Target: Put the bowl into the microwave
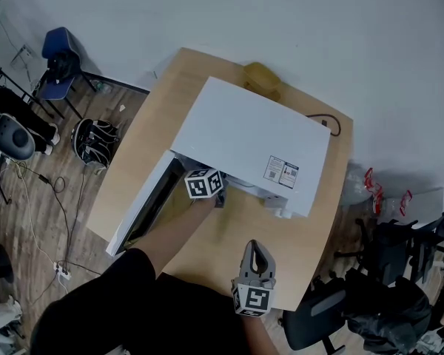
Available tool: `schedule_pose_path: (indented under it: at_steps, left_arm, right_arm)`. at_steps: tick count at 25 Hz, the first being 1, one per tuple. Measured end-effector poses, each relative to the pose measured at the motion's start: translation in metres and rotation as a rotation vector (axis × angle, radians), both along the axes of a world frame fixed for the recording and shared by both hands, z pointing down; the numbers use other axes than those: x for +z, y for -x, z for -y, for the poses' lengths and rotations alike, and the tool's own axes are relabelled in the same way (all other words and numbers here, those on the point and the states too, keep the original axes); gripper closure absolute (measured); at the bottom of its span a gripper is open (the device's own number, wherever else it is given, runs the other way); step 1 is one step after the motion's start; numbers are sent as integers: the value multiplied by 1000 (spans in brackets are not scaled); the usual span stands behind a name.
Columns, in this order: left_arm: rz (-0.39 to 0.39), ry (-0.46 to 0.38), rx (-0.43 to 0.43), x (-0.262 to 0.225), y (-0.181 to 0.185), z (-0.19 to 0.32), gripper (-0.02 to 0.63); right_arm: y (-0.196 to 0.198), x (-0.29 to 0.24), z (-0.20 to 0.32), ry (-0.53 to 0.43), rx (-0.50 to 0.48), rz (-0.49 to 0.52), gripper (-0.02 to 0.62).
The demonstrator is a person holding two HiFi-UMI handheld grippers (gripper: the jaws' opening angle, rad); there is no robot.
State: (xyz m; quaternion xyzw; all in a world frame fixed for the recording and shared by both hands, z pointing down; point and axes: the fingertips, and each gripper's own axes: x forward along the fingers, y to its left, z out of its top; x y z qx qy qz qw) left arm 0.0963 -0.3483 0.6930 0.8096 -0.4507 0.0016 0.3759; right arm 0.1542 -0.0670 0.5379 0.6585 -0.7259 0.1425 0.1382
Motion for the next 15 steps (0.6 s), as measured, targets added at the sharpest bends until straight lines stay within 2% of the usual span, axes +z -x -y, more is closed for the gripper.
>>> schedule_pose_path:
  at_steps: [4, 7, 15]
  left_arm:
    - [61, -22, 49, 4, -2, -5, 261]
    - [101, -26, 33, 9, 4, -3, 256]
    - [105, -2, -3, 13, 13, 1, 244]
  right_arm:
    - [4, 6, -1, 19, -16, 16, 535]
    - [5, 8, -3, 27, -19, 16, 535]
    - [12, 9, -3, 33, -29, 23, 535]
